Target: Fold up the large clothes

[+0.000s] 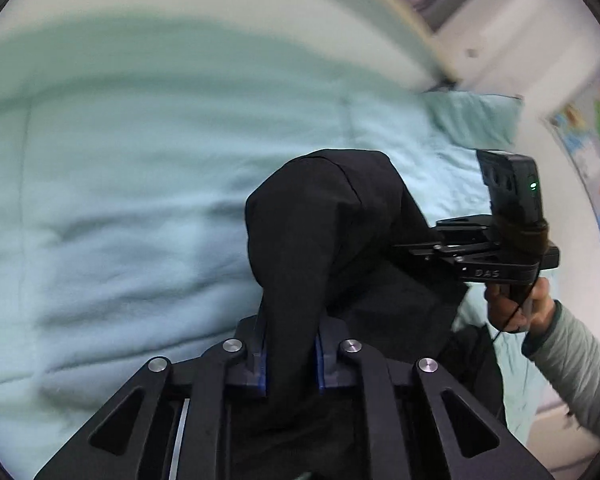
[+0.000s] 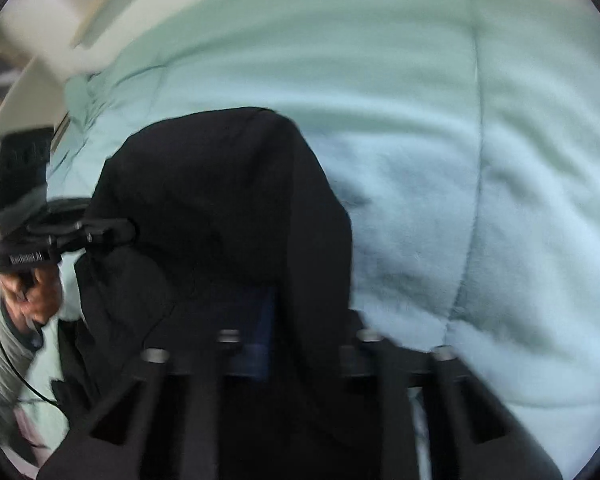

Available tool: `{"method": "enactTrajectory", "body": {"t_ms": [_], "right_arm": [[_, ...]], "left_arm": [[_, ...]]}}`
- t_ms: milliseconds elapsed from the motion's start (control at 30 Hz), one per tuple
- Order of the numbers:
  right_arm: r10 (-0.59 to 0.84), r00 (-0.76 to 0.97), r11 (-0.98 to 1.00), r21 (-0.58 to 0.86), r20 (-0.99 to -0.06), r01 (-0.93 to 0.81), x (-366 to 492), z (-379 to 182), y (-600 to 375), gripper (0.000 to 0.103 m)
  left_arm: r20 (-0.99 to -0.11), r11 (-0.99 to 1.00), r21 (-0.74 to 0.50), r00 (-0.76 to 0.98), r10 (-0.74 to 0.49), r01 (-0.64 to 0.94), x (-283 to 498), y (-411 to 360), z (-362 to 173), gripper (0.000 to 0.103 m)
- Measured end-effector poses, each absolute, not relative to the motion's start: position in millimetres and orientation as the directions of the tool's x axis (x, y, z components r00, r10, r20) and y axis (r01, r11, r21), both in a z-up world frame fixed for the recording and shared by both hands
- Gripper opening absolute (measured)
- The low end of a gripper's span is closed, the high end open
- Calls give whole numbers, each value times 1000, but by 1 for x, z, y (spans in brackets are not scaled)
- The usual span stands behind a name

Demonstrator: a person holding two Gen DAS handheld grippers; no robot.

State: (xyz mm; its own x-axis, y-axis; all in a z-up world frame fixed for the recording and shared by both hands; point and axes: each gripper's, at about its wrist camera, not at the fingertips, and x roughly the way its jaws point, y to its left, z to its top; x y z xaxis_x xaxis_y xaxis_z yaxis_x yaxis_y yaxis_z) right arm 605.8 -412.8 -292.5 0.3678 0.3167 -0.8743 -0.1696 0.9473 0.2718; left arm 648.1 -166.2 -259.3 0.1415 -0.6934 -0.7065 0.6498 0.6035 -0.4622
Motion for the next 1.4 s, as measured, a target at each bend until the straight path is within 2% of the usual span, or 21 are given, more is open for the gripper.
{"method": "enactTrajectory", "body": {"t_ms": [233,400,533,600,667,733,833,867,1000,1100,1167,1233,1300,1400], "right_arm": [[189,584,977,95,-789,-188,477,-201,-389,16],[67,653,992,-18,-755,-123,358,-167,-369,16],[30,621,998,-15,-783,-68,284,-175,-350,16],[63,575,998,50,-816,-38,255,-190,-349,19],[76,494,997,79,-866,-15,230,-219,-343,25],[114,414,990,140,-903,31,215,-243,-346,26],[147,354,977,192,-924,97,204,-252,-358,27],[148,361,974,199,-921,109,204,-244,-363,31],[144,472,972,215,-869,99,216,-188,-378,32],[156,542,970,231,-826,72,240,-157,-369,51],[185,574,963,263,-798,55,263,-145,-359,54],[185,569,964,262,-801,54,299,-143,-337,54],[154,528,970,228,-835,79,331,-155,-324,54],[166,406,967,228,-899,110,353,-211,-312,54]], "left_arm": [[-634,524,-280,254,-730,804,513,-139,-159,14],[-644,476,-206,248,-724,855,403,-129,-134,14],[-709,479,-216,201,-676,851,334,-112,-155,16],[-761,500,-295,115,-638,814,305,-98,-195,16],[-834,568,-299,80,-547,766,286,-85,-241,17],[-874,642,-308,58,-483,702,272,-72,-277,17],[-831,679,-428,35,-555,597,273,-45,-269,17],[-816,676,-448,41,-576,585,275,-40,-259,17],[-778,668,-429,126,-615,608,284,-16,-202,17],[-687,619,-463,184,-703,634,295,-18,-153,20],[-618,586,-510,206,-759,629,311,-36,-132,35],[-561,552,-584,196,-804,595,328,-59,-130,49],[-536,501,-637,131,-834,585,336,-82,-143,50],[-598,508,-684,-2,-802,524,342,-109,-199,49]]}}
